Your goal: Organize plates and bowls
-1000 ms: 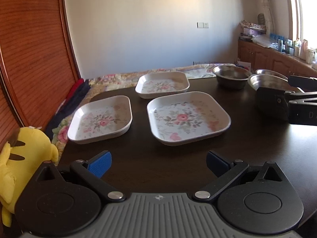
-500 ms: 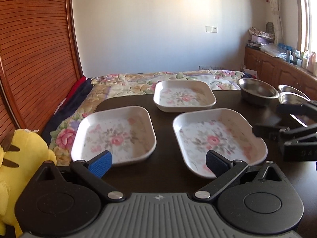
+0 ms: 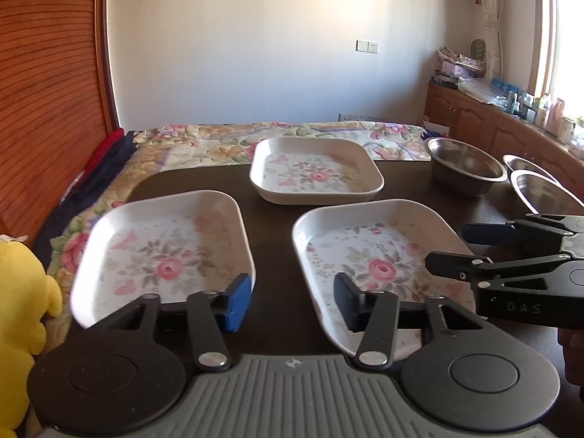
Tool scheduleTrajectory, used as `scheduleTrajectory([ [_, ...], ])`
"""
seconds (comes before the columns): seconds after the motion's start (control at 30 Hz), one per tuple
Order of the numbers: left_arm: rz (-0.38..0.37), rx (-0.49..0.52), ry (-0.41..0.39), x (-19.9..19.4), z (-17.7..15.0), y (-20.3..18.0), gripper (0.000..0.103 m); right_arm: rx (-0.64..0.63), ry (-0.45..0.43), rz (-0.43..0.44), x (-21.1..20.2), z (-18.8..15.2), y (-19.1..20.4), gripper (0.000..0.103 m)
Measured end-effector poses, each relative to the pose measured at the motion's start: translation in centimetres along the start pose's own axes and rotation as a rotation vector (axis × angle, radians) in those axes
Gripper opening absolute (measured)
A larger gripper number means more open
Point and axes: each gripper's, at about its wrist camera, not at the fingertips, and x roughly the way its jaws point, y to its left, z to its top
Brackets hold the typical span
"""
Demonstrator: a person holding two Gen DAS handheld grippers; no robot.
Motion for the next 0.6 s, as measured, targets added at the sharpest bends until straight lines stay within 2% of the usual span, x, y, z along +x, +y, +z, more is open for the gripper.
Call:
scheduleTrajectory([
  [0.2,-0.026,-0.019,0.010,0.8,-0.1,-0.2,0.032,0.080,0.034,0.017,0.5,-0.3,-0.8,0.050],
  [0.37,-0.040,-0.023,0.017,1.1,-0.1,-0.3,0.019,0.083,0.030,-0.004,0.5,-0.7,-0.9,0.041],
  [0.47,-0.044,-0.023,0.017,1.3,-0.2,-0.4,0.016,0.088,0.027,-0.013,0.5,-0.8,-1.0,0.032],
  [0.6,-0.043,-0.020,0.032,1.8,-0.5,-0.7,0.016,0.100,0.026,-0.011,0.4,-0.8,-1.1,0.026],
])
